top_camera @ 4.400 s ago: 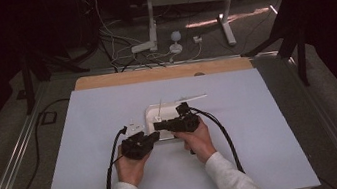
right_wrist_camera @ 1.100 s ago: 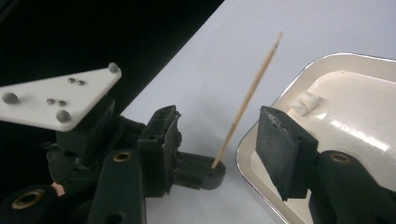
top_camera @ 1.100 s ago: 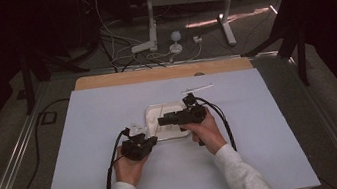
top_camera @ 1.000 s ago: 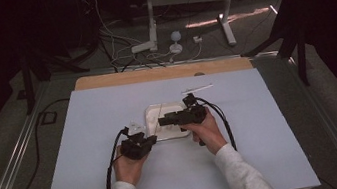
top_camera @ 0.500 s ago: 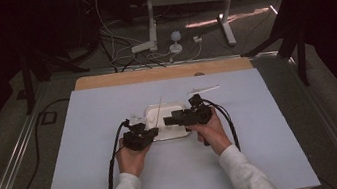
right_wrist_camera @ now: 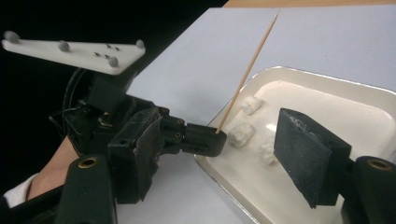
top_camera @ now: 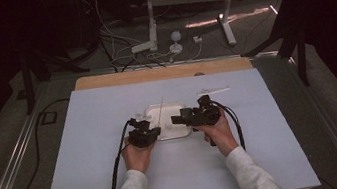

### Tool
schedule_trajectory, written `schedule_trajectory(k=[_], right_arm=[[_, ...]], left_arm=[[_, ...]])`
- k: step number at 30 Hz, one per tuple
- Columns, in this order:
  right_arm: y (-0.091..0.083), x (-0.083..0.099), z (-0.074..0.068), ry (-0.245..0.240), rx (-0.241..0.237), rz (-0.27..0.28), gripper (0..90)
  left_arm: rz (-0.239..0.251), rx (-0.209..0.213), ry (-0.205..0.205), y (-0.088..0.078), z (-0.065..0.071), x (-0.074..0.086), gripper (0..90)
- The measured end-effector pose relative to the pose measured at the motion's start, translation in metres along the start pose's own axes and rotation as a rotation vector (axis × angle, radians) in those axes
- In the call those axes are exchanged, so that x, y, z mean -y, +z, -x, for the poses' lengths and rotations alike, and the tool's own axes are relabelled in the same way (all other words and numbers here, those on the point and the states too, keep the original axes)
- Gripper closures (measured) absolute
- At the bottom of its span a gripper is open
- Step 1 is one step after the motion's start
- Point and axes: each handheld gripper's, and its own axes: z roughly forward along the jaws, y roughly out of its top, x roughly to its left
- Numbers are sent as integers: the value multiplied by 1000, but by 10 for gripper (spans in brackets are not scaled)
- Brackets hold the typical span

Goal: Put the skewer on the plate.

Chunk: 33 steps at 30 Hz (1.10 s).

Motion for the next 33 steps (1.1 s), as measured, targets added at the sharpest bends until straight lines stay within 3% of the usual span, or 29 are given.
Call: schedule_trajectory(k=[10, 18, 24, 28, 33], right_arm=[[-6, 7, 3, -1, 16, -4, 302], [-16, 11, 7, -1, 44, 1, 286], [-30, 13, 6, -30, 67, 9, 244], [-43, 15, 3, -50, 90, 24, 192], [-62, 25, 4, -68, 143, 56, 164]], left_arm=[[-18, -15, -32, 6, 0, 2, 880], [25, -22, -41, -1, -1, 2, 644], [133, 68, -31, -24, -5, 2, 440], [196, 89, -11, -50, -11, 3, 276], [282, 89, 10, -86, -22, 9, 159]])
